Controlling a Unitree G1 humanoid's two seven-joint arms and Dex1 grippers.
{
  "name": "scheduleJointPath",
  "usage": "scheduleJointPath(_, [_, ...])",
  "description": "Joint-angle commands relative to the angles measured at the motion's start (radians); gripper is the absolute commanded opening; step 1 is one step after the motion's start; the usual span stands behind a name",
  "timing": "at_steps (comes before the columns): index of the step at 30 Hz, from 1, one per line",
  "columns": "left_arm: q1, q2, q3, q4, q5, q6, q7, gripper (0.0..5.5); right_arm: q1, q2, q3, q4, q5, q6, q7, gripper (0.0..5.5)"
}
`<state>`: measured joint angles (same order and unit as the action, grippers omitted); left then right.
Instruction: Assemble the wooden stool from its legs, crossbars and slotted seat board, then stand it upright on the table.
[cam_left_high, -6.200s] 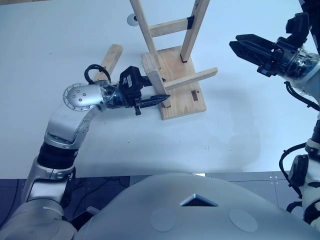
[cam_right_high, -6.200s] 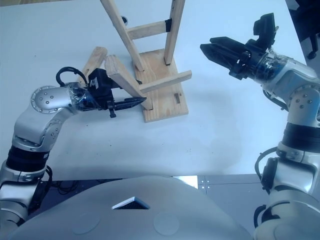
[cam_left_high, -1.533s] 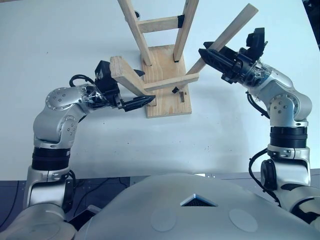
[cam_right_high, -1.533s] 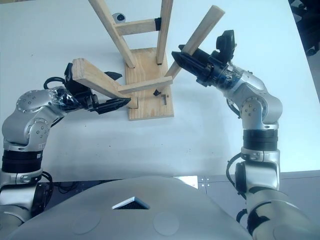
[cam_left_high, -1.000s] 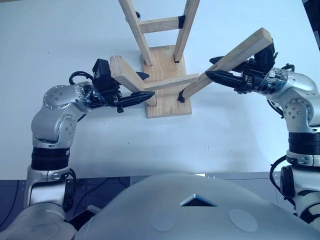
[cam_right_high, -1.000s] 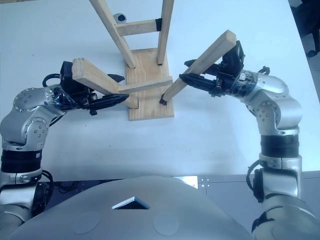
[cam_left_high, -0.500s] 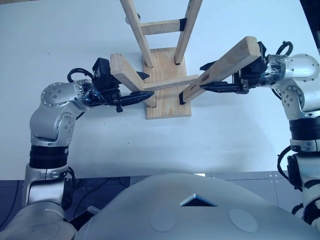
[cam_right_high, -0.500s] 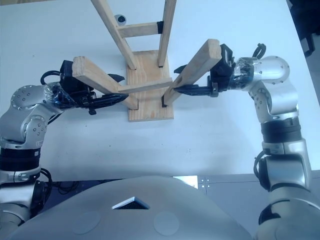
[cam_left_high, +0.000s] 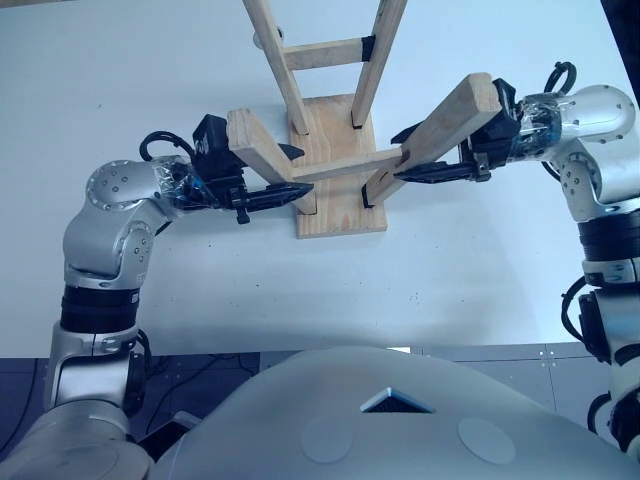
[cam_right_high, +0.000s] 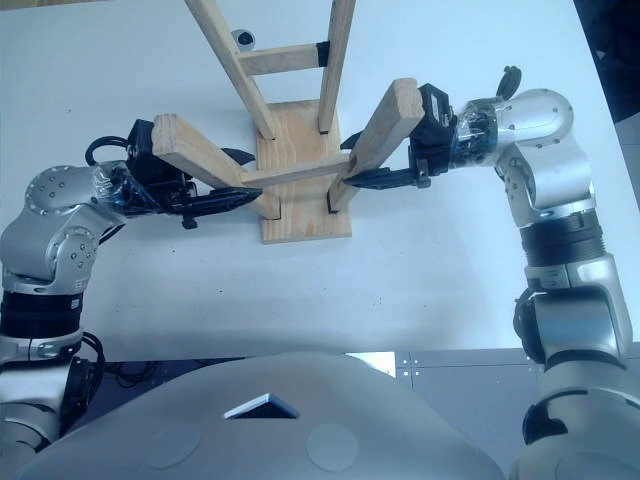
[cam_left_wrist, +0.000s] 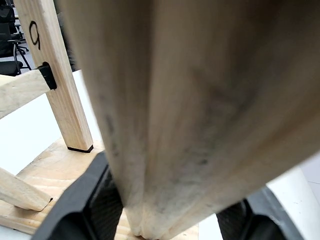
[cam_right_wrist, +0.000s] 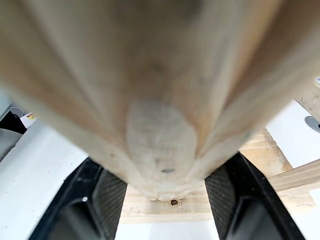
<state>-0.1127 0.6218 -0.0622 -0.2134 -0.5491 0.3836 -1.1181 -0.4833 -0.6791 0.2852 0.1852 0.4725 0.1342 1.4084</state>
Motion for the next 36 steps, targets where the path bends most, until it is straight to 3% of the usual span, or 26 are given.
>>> scheduleJointPath(1, [-0.020,-0.001,-0.044,-0.023,-0.010,0.006,-0.052,2.28,-0.003,0.012,0.060,0.073,-0.151,0.036,-0.058,2.03])
scheduleJointPath(10, [-0.015,0.025,-0.075,-0.022,0.027,0.015,-0.059,2.25,-0.042,0.038,0.048,0.147,-0.150,0.030,-0.107,2.03])
scheduleJointPath(14, [-0.045,0.064,-0.143,-0.003,0.129,0.016,-0.042,2.18,-0.041,0.052,0.051,0.116,-0.165,0.024,-0.106,2.03])
scheduleJointPath(24, [-0.264,0.175,-0.280,-0.033,0.115,0.282,-0.121,2.15,-0.054,0.044,0.179,0.038,-0.389,-0.128,-0.129,2.03])
scheduleJointPath(31, [-0.159,0.241,-0.338,-0.023,0.125,0.343,-0.114,2.14,-0.072,0.065,0.281,-0.005,-0.513,-0.179,-0.140,2.03])
scheduleJointPath(36, [-0.075,0.271,-0.373,-0.058,0.168,0.290,-0.103,2.14,-0.116,0.095,0.237,0.010,-0.407,0.028,-0.196,2.03])
